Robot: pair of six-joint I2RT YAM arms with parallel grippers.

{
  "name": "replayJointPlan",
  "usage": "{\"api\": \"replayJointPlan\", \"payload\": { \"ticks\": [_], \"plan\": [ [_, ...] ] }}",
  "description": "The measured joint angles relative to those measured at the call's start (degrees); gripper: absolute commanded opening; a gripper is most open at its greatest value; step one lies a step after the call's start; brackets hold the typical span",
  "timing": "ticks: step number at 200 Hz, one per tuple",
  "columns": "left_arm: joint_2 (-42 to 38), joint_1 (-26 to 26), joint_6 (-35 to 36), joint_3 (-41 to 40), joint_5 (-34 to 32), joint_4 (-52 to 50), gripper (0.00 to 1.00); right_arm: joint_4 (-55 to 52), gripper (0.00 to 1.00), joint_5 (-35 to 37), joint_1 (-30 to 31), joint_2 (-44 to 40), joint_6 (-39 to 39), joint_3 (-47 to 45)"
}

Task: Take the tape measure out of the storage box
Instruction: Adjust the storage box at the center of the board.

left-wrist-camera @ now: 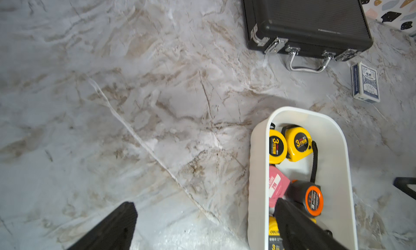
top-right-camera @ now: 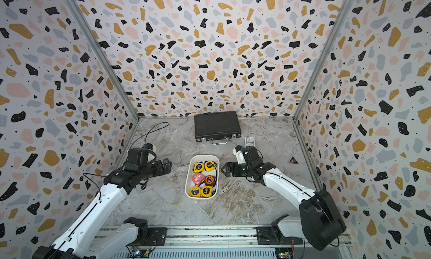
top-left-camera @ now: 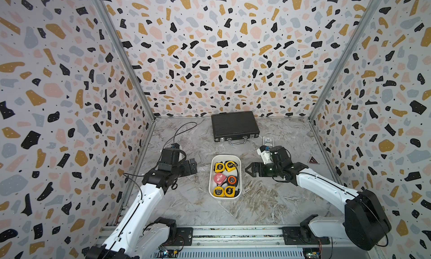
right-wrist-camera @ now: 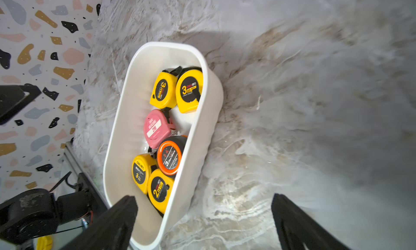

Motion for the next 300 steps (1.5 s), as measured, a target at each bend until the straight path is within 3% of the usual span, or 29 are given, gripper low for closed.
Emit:
{"api": "replayJointPlan", "payload": {
  "ticks": [42, 92, 157, 228, 300],
  "plan": [
    [-1.79, -2.78, -3.58, -0.52, 1.77, -5.6, 1.0, 5.51, 0.99, -1.88, 4.04, 8.26, 4.76, 1.27],
    [1.11, -5.9, -6.86, -0.52, 1.22, -7.52, 1.0, 9.94, 0.99, -3.76, 7.61, 17.55, 7.21, 9.88],
    [4.26, -7.93, -8.52, -0.46, -0.72, -8.57, 1.0, 11.76, 0.99, -5.95, 9.99, 22.8, 8.48, 15.15],
    [15.65, -18.6, -11.8, 9.42, -5.22, -11.63, 0.99, -0.92, 0.99, -0.11, 9.2, 16.79, 4.09, 15.58],
    [31.47, -26.49, -4.66, 23.47, -8.52, -14.21, 0.82, -8.66, 0.99, 0.94, 0.52, 3.08, 4.85, 6.86]
  ]
}}
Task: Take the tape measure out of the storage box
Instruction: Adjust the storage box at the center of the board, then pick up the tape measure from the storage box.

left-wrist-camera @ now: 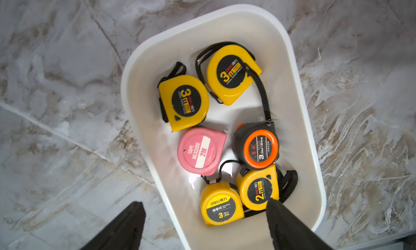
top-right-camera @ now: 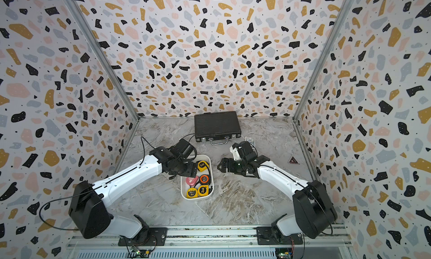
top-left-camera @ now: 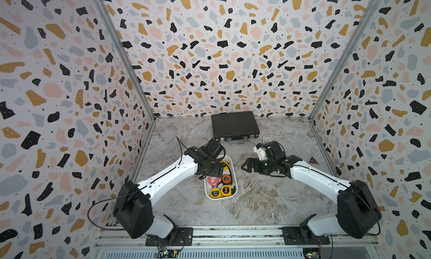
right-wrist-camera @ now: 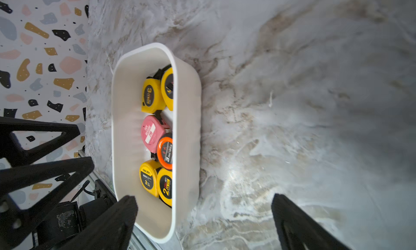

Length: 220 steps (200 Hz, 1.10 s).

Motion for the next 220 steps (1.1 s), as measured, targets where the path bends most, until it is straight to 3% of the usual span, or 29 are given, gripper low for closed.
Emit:
{"api": "replayJointPlan", "payload": {
  "ticks": [97, 220],
  "plan": [
    [13.51, -0.52, 6.29, 4.37, 0.26, -2.23, 0.61, -5.57, 0.99, -2.49, -5.92, -7.06, 1.11, -4.42],
    [17.55, -0.85, 5.4, 4.87, -1.33, -3.15, 0.61, -5.86, 0.99, -4.22, -6.88, -6.36, 1.09, -4.46]
  ]
}}
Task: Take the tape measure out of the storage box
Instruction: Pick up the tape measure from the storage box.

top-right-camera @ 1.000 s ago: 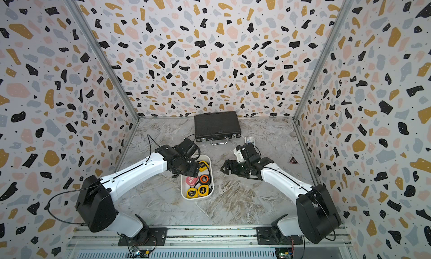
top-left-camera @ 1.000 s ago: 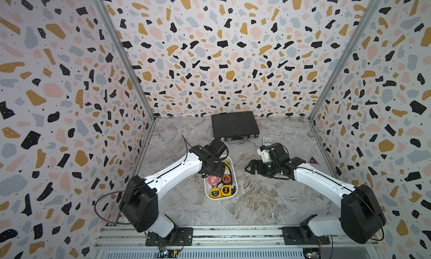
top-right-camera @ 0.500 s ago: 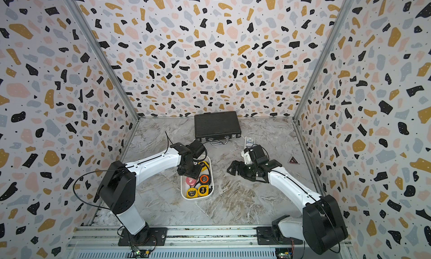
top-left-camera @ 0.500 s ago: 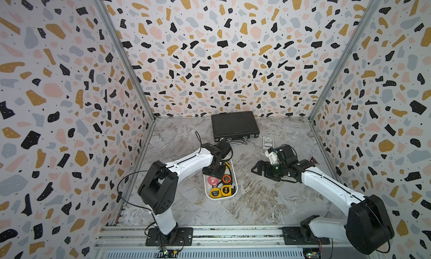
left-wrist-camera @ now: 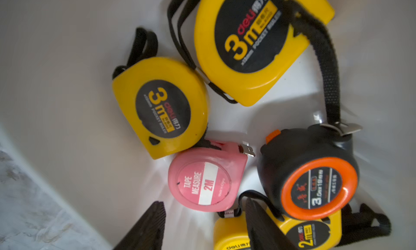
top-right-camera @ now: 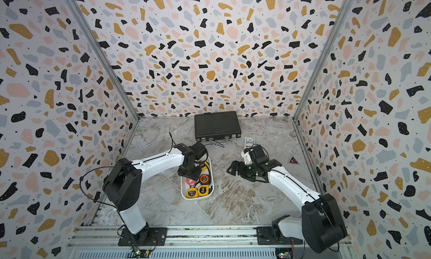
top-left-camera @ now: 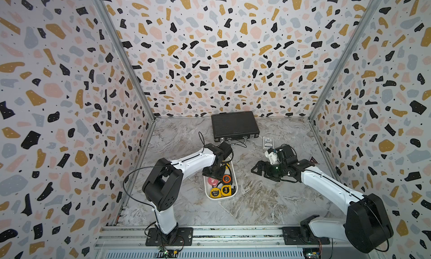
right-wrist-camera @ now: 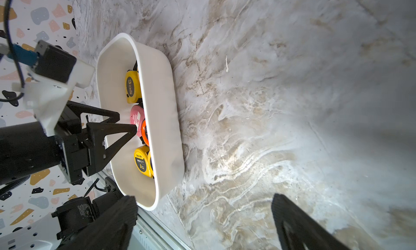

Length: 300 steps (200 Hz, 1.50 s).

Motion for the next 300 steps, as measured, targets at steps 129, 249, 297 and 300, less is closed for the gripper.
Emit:
{"api": "replayJointPlan", "payload": {
  "ticks": [129, 249, 297, 300],
  "plan": [
    [3.1, -0.04, -1.22, -0.07, -0.31, 0.28, 0.69, -0.07, 0.99, -1.11, -1.16, 1.01, -0.5, 0.0],
    [6.43, -0.04, -1.66, -0.09, -1.2, 2.08, 0.73, 0.0, 0.99, -2.23, -1.95, 2.62, -0.76, 0.0],
    [6.86, -0.04, -2.29, -0.02, -0.52, 2.19, 0.67, -0.07, 0.99, -2.64, -1.99, 3.85, -0.79, 0.24],
    [6.86, -0.04, -2.43, -0.02, -0.26, 2.19, 0.66, -0.09, 0.99, -2.64, -1.99, 3.87, -0.79, 0.28]
  ]
}}
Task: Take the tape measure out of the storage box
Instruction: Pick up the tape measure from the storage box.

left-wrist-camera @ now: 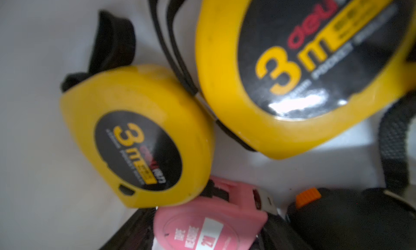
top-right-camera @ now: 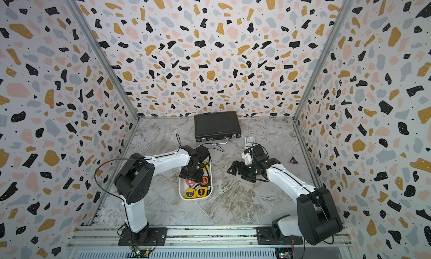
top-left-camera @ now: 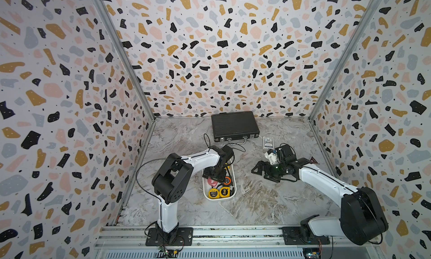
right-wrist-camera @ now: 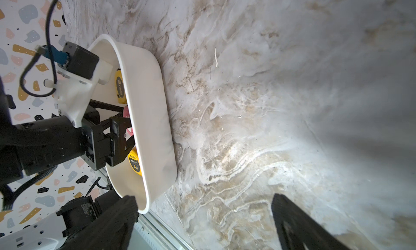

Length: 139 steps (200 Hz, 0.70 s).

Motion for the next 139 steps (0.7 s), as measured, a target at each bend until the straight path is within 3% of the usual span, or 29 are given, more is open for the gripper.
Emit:
{"api": "replayJointPlan", "payload": {
  "ticks": [80, 139],
  "plan": [
    [-0.57, 0.0, -2.05, -0.02, 1.44, -0.2, 0.16, -0.74, 0.99, -0.98, -0.02, 0.09, -0.17, 1.18],
    [-9.57, 0.0, -4.79, 0.72, 0.33, -4.59, 0.05, -0.72, 0.99, -1.77, -0.02, 0.07, -0.15, 1.31]
  ]
}}
